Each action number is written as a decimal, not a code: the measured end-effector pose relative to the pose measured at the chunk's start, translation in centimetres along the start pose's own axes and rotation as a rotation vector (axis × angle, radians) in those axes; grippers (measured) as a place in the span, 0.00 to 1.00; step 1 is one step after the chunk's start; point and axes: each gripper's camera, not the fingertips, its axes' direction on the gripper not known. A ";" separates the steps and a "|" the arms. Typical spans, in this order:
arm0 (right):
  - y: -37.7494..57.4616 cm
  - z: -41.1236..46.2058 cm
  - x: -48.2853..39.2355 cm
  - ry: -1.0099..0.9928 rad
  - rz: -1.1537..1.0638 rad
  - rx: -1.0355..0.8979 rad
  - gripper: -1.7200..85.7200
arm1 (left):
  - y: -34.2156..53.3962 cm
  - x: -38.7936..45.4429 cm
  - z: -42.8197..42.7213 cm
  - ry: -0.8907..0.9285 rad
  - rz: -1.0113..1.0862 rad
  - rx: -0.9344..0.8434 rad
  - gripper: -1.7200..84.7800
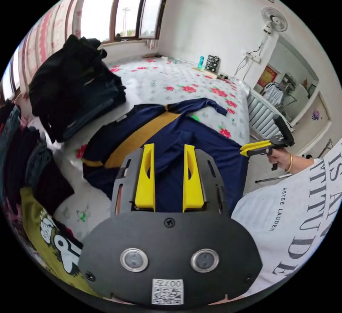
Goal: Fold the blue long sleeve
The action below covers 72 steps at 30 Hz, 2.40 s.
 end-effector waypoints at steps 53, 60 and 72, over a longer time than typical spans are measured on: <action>-15.4 -2.8 27.2 0.233 0.420 0.203 0.12 | 20.0 -13.6 21.5 -0.455 -0.501 -0.564 0.02; -13.7 -2.6 34.1 0.307 0.571 0.176 0.12 | 19.8 -14.4 20.8 -0.497 -0.494 -0.594 0.01; -18.0 -4.6 31.6 0.171 0.437 0.317 0.02 | 21.8 -17.5 12.0 -0.520 -0.796 -0.453 0.01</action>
